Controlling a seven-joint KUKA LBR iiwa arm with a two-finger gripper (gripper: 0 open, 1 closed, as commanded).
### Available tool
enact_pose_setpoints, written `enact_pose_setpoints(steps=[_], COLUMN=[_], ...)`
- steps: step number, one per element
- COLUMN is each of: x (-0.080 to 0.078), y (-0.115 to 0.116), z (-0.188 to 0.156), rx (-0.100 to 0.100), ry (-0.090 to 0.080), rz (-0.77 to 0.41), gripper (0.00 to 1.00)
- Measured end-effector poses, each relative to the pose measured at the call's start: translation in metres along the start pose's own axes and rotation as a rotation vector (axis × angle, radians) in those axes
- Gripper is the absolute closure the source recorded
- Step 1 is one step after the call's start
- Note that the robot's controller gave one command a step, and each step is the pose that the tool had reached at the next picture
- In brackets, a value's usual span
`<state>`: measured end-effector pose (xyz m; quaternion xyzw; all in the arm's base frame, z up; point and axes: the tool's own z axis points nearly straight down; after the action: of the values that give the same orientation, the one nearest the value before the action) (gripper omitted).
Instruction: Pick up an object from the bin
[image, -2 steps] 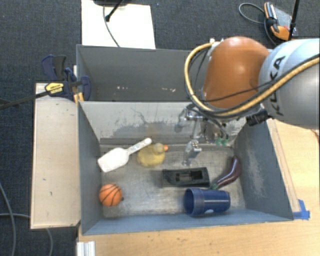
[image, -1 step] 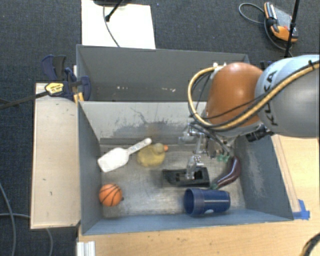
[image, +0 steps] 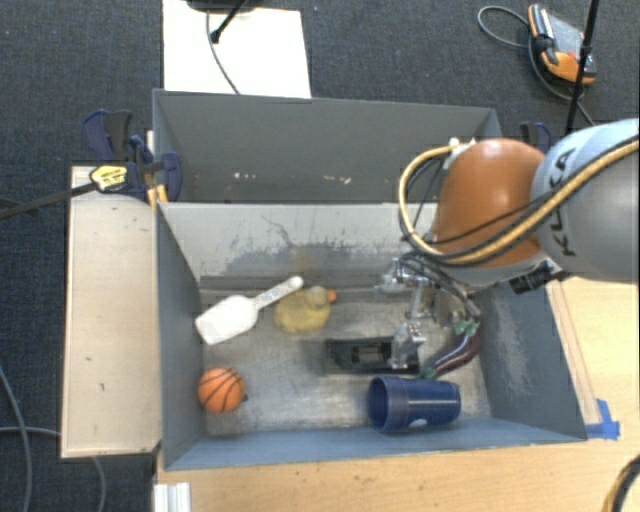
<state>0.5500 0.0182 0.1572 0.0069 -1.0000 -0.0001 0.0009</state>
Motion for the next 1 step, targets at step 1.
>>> enact_pose_setpoints(steps=[1], x=[0.0042], y=[0.0027], z=[0.0202], rx=[0.0], ry=[-0.005], rz=[0.113], gripper=[0.0])
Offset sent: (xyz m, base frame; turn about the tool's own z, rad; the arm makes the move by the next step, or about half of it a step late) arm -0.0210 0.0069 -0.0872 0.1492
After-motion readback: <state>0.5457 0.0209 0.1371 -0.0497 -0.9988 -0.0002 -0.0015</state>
